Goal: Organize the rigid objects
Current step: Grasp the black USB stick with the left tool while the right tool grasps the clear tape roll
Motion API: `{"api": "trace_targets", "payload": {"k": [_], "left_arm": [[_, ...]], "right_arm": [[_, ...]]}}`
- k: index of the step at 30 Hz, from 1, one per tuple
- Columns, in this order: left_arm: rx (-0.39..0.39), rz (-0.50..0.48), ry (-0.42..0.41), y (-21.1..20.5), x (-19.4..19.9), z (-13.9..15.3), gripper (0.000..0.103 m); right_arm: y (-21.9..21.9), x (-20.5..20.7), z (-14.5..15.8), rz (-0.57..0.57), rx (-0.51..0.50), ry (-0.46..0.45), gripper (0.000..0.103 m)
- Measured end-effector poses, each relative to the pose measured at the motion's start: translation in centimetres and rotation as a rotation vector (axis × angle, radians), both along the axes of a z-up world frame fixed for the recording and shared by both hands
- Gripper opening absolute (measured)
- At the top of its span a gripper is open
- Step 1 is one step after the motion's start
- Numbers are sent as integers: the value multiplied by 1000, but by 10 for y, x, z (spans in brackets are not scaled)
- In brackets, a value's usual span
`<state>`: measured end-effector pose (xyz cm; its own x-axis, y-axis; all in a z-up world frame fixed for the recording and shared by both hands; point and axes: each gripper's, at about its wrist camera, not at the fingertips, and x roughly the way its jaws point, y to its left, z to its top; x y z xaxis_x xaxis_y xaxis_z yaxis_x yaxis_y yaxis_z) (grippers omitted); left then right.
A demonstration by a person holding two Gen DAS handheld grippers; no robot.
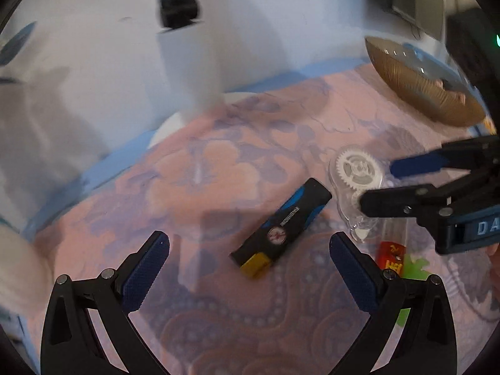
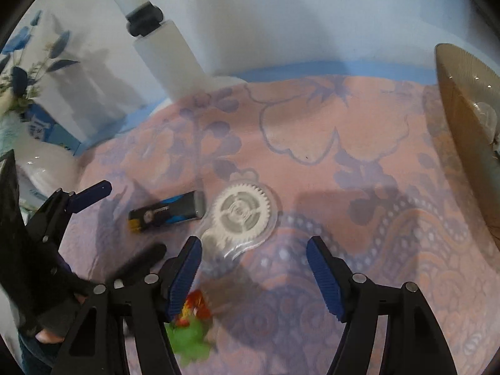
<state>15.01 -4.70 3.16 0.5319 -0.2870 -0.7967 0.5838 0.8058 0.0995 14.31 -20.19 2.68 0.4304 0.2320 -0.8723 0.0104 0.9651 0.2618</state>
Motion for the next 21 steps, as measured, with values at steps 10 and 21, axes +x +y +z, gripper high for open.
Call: {"api": "trace_targets", "payload": {"k": [10,21], "left_arm": [[-78,-32,65,0,-8,0,41],[-155,49,123,-1,-2,-1,62]], "right_arm": [[30,10,-4,61,-136,-75,71],[17,9,12,218,-150,-129,48]]}}
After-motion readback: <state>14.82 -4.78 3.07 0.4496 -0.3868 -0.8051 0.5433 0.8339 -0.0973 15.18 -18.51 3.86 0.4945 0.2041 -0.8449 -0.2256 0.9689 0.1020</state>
